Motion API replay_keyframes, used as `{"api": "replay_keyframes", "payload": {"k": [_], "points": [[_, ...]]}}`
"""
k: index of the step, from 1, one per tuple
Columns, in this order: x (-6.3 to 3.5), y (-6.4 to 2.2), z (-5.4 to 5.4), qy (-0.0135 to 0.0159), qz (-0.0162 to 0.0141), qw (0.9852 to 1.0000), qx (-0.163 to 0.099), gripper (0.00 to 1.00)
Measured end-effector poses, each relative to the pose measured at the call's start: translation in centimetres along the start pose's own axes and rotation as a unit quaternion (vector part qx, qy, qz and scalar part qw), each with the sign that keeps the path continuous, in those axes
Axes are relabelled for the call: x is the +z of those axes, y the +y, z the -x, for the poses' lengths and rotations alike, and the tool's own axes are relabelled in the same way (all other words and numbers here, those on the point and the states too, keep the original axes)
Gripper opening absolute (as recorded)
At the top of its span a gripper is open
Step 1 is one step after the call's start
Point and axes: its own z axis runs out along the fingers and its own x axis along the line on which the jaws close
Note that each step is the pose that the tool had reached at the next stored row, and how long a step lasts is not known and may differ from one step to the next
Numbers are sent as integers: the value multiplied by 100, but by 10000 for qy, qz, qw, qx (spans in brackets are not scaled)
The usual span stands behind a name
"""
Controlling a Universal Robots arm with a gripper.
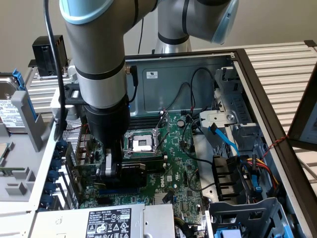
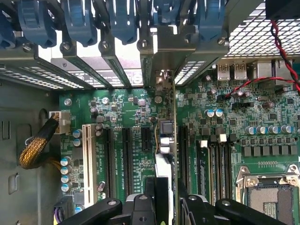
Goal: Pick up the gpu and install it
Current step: 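Insert the gpu into the slot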
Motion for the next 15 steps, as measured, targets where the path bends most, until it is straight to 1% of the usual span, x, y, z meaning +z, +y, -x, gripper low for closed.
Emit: {"api": "replay_keyframes", "payload": {"k": [15], "points": [[0,-3,0,0,-1,10000,-1,28]]}}
